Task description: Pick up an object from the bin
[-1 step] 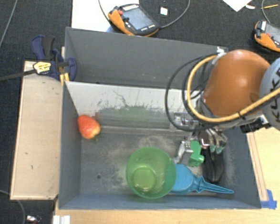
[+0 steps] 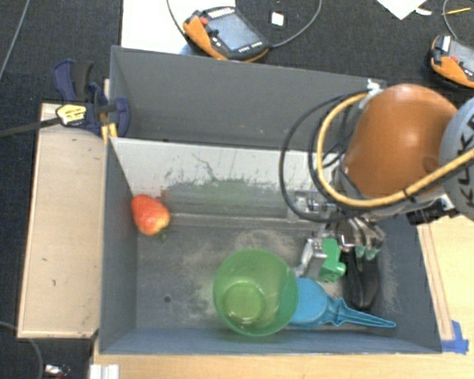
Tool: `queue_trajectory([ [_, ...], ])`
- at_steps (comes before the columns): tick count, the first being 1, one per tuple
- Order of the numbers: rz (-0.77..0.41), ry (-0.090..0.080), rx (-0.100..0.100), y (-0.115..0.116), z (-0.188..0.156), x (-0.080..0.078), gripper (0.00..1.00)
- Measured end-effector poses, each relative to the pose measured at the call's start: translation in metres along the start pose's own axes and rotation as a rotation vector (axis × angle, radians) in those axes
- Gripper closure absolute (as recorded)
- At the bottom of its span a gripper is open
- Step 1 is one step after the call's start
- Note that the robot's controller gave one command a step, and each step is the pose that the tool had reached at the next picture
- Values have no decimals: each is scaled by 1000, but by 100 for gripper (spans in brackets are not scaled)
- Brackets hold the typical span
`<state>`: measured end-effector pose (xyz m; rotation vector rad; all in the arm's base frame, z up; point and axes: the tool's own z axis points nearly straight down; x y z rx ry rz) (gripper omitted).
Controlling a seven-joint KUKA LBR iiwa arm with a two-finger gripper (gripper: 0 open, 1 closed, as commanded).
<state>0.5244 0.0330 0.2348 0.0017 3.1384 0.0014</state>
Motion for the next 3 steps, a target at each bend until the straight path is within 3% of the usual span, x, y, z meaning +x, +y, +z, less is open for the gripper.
queue_trajectory([
  [1,-227,-2,0,-2,9,10,0],
  [2,-252,-11,1,7,23,14,0],
  [3,-432,-12,4,-51,35,19,0],
])
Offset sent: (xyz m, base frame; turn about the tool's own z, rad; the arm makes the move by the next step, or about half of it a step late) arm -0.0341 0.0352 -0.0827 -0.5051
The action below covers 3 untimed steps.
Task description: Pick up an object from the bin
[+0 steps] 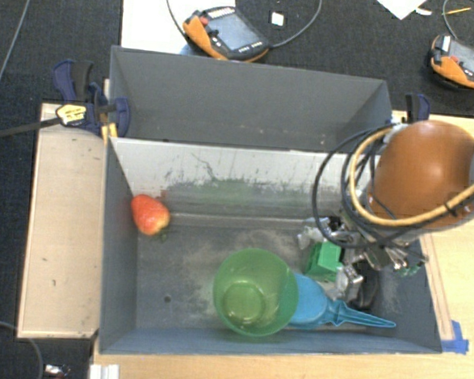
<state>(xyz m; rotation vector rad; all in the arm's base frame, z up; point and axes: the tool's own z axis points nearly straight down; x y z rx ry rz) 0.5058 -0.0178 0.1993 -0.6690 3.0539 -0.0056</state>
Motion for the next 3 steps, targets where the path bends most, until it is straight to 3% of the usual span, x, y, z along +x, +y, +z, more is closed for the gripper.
queue_trajectory([
  [1,258,11,-9,98,58,-26,100],
  [2,259,10,-8,97,58,-26,100],
  [3,542,2,-5,64,-3,-31,100],
])
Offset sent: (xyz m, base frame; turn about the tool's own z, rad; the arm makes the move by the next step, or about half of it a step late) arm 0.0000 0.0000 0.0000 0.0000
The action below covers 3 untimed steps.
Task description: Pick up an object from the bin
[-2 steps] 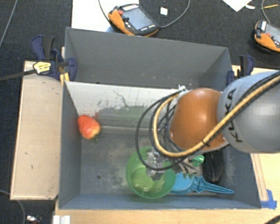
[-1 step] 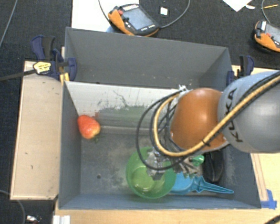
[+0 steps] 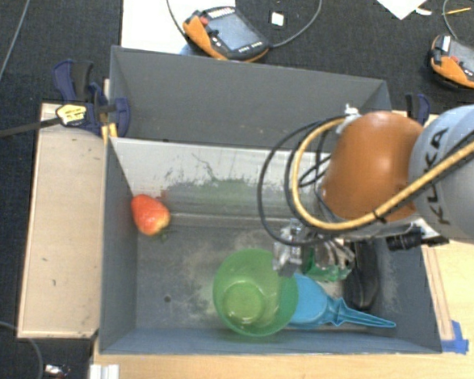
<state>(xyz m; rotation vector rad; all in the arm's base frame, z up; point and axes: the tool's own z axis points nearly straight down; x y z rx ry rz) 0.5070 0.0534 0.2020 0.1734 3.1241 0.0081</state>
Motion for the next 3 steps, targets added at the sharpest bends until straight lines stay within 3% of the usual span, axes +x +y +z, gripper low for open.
queue_trajectory([
  [1,-249,12,0,12,83,11,100],
  [2,-409,-6,-2,65,63,34,0],
  [3,-405,-6,-1,63,63,34,0],
])
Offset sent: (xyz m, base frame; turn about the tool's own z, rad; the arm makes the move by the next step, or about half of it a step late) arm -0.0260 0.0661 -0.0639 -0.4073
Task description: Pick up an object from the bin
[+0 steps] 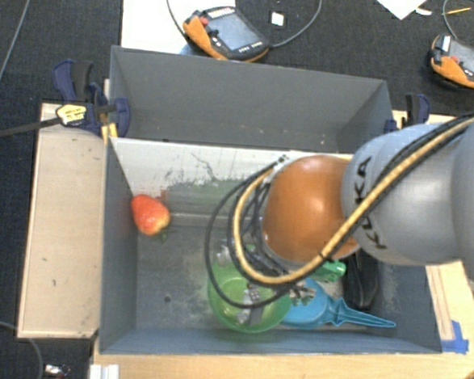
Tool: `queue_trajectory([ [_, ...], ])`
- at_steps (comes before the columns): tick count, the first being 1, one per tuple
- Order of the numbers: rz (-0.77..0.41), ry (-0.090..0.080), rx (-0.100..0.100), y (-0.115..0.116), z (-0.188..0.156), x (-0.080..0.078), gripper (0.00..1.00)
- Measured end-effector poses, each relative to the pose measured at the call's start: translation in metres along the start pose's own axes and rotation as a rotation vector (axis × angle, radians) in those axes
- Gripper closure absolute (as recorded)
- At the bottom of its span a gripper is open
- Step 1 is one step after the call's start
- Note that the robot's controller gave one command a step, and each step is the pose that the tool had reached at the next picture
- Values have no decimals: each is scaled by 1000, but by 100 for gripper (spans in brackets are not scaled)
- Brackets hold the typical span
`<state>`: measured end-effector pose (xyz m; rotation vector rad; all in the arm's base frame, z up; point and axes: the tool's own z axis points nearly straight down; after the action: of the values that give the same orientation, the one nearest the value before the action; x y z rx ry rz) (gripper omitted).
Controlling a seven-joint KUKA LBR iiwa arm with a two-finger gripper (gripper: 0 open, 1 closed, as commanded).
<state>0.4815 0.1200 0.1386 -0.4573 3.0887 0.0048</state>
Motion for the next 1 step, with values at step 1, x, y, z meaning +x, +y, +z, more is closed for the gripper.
queue_trajectory([
  [1,77,-4,-1,-7,45,-71,0],
])
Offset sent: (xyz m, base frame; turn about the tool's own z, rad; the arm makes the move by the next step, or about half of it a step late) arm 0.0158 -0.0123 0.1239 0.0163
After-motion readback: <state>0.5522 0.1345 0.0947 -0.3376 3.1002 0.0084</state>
